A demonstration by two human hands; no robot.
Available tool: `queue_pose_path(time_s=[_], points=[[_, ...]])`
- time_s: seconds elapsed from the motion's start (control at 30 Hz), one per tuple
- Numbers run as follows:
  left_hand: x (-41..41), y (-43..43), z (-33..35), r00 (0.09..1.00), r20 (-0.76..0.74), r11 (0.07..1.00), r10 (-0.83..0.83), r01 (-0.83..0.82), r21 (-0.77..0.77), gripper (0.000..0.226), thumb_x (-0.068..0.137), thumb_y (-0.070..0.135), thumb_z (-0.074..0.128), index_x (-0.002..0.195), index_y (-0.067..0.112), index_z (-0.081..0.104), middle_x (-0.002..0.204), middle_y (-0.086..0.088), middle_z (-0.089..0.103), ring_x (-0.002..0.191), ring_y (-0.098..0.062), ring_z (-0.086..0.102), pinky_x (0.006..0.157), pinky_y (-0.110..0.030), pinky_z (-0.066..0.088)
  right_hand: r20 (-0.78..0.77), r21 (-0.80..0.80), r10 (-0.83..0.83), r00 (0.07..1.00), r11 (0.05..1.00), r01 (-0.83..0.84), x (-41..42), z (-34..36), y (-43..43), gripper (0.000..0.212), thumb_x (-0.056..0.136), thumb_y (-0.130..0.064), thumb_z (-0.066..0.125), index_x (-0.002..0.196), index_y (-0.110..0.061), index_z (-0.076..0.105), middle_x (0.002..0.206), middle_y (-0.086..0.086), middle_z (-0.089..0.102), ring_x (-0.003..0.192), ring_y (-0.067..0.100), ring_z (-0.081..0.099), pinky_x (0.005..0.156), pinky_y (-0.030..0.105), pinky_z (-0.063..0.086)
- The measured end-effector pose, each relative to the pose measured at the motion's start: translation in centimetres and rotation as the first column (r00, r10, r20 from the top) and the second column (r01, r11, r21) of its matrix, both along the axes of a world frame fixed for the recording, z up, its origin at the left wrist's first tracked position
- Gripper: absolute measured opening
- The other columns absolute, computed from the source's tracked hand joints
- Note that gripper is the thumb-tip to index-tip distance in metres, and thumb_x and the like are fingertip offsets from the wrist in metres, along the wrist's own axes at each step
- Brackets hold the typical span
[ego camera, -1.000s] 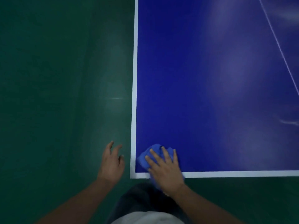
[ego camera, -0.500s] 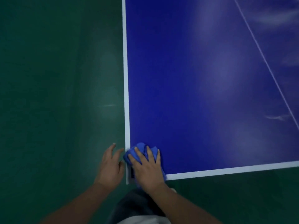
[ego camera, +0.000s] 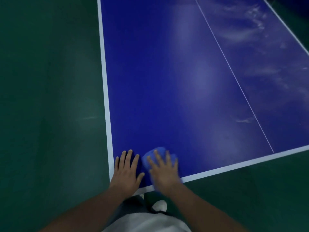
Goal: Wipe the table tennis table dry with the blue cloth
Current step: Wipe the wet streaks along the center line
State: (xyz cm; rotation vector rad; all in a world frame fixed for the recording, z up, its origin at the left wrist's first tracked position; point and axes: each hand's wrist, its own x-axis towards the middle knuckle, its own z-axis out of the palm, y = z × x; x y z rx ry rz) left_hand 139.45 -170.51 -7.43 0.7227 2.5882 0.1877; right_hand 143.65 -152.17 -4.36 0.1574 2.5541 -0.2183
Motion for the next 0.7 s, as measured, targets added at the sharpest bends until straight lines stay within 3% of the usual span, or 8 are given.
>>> queue_pose_path(time_s=[0.1, 0.17, 0.27, 0.4, 0.47, 0.53, 0.63, 0.7], points=[[-0.6, -0.7, 0.3, 1.000, 0.001, 0.999, -0.025, 0.025, 0.037, 0.070, 0.082, 0.049, 0.043, 0.143, 0.016, 0.047, 0.150, -0.017, 0.045, 0.141, -0.035, 0.030, 0.117, -0.045, 0.007, 0.057, -0.054, 0.192, 0.980, 0.981, -0.189, 0.8, 0.5, -3.0, 0.063, 0.099, -0.046, 0.014, 0.158, -0.042, -0.006, 0.161, -0.007, -0.025, 0.145, 0.034, -0.025, 0.112, 0.070, -0.010], [-0.6, -0.9, 0.3, 0.999, 0.012, 0.999, -0.035, 0.034, 0.025, 0.069, 0.083, 0.051, 0.044, 0.143, 0.016, 0.047, 0.149, -0.017, 0.045, 0.139, -0.035, 0.031, 0.117, -0.043, 0.006, 0.009, -0.030, 0.214, 0.977, 0.976, -0.214, 1.4, -0.1, -0.7, 0.071, 0.093, -0.048, 0.024, 0.159, -0.040, -0.001, 0.168, -0.003, -0.002, 0.150, 0.040, 0.007, 0.109, 0.071, 0.011], [-0.6, -0.6, 0.4, 1.000, 0.012, 1.000, -0.018, 0.018, 0.003, 0.069, 0.083, 0.053, 0.042, 0.142, 0.016, 0.049, 0.149, -0.017, 0.043, 0.139, -0.036, 0.031, 0.117, -0.044, 0.003, 0.064, -0.023, -0.092, 0.994, 0.995, 0.094, 2.1, -1.3, 4.1, 0.075, 0.090, -0.045, 0.036, 0.159, -0.036, 0.010, 0.162, -0.003, 0.030, 0.137, 0.038, 0.048, 0.099, 0.064, 0.038], [-0.2, 0.6, 0.4, 0.999, -0.039, 1.000, -0.030, 0.030, 0.000, 0.067, 0.079, 0.044, 0.053, 0.138, 0.011, 0.055, 0.149, -0.017, 0.041, 0.139, -0.035, 0.032, 0.118, -0.048, 0.006, 0.034, 0.084, -0.237, 0.971, 0.969, 0.234, 2.6, -0.6, 9.1, 0.062, 0.109, -0.038, 0.024, 0.149, -0.039, -0.023, 0.155, -0.007, -0.033, 0.154, 0.035, -0.009, 0.118, 0.064, 0.004], [-0.1, 1.7, 0.5, 0.998, -0.040, 0.999, -0.038, 0.038, 0.000, 0.063, 0.083, 0.043, 0.049, 0.137, 0.011, 0.056, 0.148, -0.017, 0.043, 0.138, -0.034, 0.032, 0.115, -0.049, 0.014, 0.048, 0.116, -0.273, 0.961, 0.957, 0.266, 2.4, -0.4, 9.8, 0.060, 0.109, -0.040, 0.019, 0.149, -0.041, -0.026, 0.151, -0.010, -0.040, 0.152, 0.033, -0.018, 0.119, 0.063, -0.004], [0.0, 2.9, 0.3, 0.999, -0.027, 0.999, -0.038, 0.037, -0.004, 0.062, 0.087, 0.044, 0.039, 0.137, 0.011, 0.056, 0.148, -0.017, 0.044, 0.138, -0.034, 0.033, 0.113, -0.050, 0.017, 0.071, 0.064, -0.281, 0.957, 0.959, 0.277, 2.1, 0.1, 8.9, 0.054, 0.106, -0.048, 0.010, 0.158, -0.041, -0.007, 0.164, -0.008, -0.022, 0.154, 0.037, -0.006, 0.117, 0.067, 0.003], [0.1, 5.3, 0.0, 0.999, -0.022, 1.000, -0.026, 0.026, -0.010, 0.062, 0.089, 0.045, 0.036, 0.138, 0.012, 0.055, 0.149, -0.016, 0.043, 0.139, -0.033, 0.032, 0.113, -0.049, 0.016, -0.006, 0.068, -0.184, 0.983, 0.981, 0.184, 2.1, -1.0, 7.5, 0.059, 0.104, -0.055, 0.009, 0.149, -0.037, 0.043, 0.159, -0.001, 0.037, 0.141, 0.038, 0.036, 0.109, 0.068, 0.021], [0.2, 6.9, -0.3, 1.000, -0.015, 1.000, -0.011, 0.010, -0.012, 0.062, 0.089, 0.044, 0.035, 0.138, 0.013, 0.055, 0.150, -0.015, 0.043, 0.139, -0.033, 0.032, 0.114, -0.052, 0.023, 0.003, 0.029, -0.112, 0.994, 0.993, 0.112, 2.6, -2.0, 7.5, 0.050, 0.101, -0.052, 0.025, 0.145, -0.040, 0.046, 0.155, -0.003, 0.042, 0.139, 0.036, 0.034, 0.110, 0.066, 0.013]])
